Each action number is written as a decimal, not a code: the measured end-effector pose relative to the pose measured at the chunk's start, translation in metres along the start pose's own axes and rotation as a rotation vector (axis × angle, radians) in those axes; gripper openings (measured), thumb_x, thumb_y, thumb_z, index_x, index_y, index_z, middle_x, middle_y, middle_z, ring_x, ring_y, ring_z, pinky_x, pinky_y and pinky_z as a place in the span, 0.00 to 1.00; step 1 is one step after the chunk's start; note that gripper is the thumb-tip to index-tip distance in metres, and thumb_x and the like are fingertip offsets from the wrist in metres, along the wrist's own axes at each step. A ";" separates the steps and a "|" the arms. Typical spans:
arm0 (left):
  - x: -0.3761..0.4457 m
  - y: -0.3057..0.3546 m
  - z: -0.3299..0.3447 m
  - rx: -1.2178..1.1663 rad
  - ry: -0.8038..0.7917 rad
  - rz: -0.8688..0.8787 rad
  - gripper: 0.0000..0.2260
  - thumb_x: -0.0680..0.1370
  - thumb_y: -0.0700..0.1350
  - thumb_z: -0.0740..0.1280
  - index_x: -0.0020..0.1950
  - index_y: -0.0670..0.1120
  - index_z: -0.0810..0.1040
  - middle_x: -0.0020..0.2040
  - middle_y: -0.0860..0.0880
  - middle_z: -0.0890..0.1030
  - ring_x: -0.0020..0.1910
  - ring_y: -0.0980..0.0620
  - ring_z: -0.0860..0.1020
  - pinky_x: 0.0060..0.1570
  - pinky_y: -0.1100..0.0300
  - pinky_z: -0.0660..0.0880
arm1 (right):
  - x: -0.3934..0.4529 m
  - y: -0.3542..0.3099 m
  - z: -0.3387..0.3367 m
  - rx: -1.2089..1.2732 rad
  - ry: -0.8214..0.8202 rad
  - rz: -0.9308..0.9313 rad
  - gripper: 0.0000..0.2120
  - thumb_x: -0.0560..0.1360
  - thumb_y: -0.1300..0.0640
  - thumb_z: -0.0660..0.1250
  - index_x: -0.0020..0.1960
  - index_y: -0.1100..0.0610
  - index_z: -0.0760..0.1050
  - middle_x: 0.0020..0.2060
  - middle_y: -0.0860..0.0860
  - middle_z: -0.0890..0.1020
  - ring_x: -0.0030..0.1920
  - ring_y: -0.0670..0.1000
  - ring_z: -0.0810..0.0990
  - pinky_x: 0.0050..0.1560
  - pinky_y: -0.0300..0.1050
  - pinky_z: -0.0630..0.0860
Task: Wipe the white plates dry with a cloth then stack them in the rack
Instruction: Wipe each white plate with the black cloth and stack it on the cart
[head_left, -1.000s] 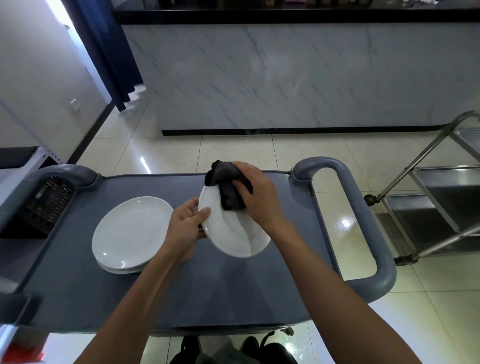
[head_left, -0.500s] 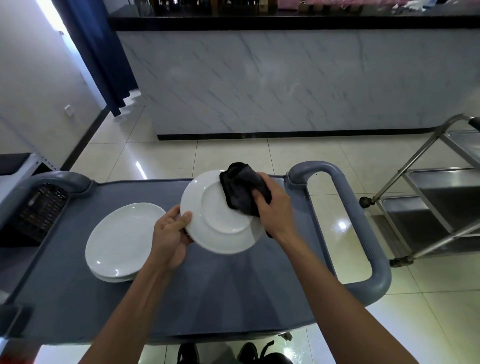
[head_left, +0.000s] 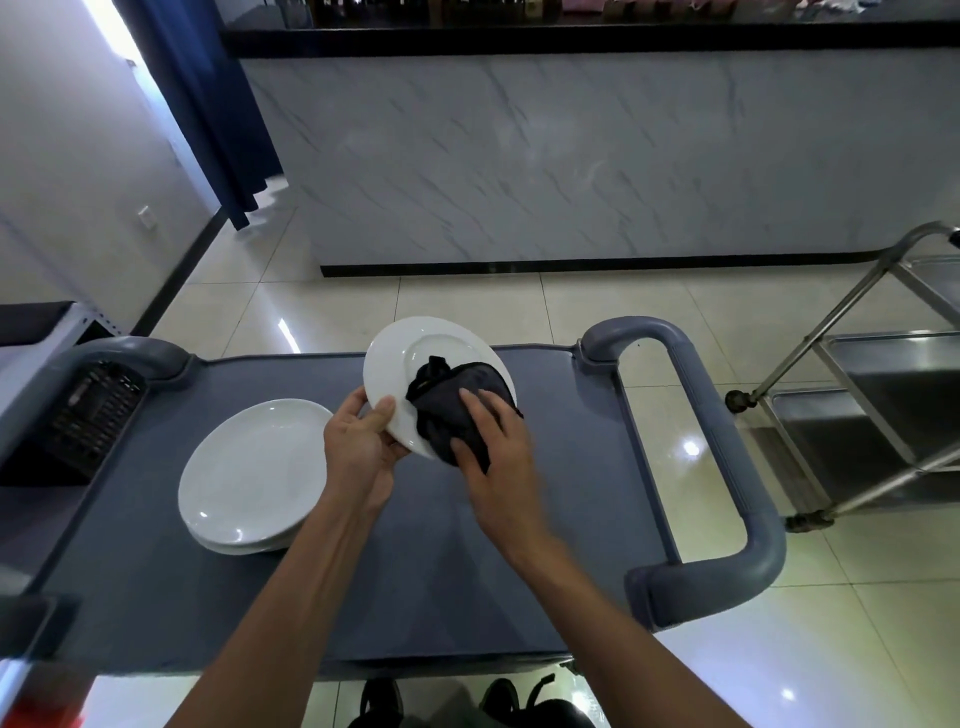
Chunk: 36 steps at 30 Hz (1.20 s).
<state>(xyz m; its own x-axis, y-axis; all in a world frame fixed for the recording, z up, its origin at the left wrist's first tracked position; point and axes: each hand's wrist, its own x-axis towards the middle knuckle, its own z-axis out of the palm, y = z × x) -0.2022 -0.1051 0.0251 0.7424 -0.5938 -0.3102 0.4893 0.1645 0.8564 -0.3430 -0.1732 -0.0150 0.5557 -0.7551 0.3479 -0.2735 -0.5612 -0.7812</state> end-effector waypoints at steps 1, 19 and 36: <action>-0.001 0.000 0.000 0.003 0.002 0.000 0.14 0.82 0.35 0.61 0.68 0.38 0.74 0.57 0.36 0.81 0.51 0.40 0.81 0.45 0.48 0.83 | -0.003 -0.001 0.002 -0.014 0.013 -0.015 0.26 0.78 0.59 0.68 0.75 0.51 0.69 0.72 0.54 0.69 0.72 0.54 0.67 0.74 0.51 0.65; -0.001 0.006 -0.018 0.159 -0.112 -0.025 0.09 0.82 0.36 0.62 0.57 0.46 0.78 0.43 0.48 0.85 0.38 0.50 0.83 0.35 0.52 0.82 | 0.041 0.025 -0.044 -0.055 0.009 0.041 0.32 0.79 0.65 0.66 0.79 0.49 0.62 0.72 0.52 0.68 0.70 0.52 0.68 0.71 0.53 0.69; 0.007 0.007 -0.021 0.405 -0.166 0.137 0.10 0.80 0.36 0.67 0.54 0.48 0.84 0.45 0.44 0.87 0.41 0.47 0.85 0.32 0.56 0.80 | 0.051 0.017 -0.040 -0.100 -0.085 -0.010 0.29 0.71 0.72 0.65 0.69 0.54 0.75 0.64 0.50 0.76 0.63 0.49 0.73 0.62 0.25 0.63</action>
<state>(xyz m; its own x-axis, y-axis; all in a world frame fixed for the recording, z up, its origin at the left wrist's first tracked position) -0.1843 -0.0918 0.0202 0.6885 -0.7114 -0.1410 0.1490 -0.0516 0.9875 -0.3510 -0.2345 0.0099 0.6219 -0.7202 0.3073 -0.3421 -0.6029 -0.7207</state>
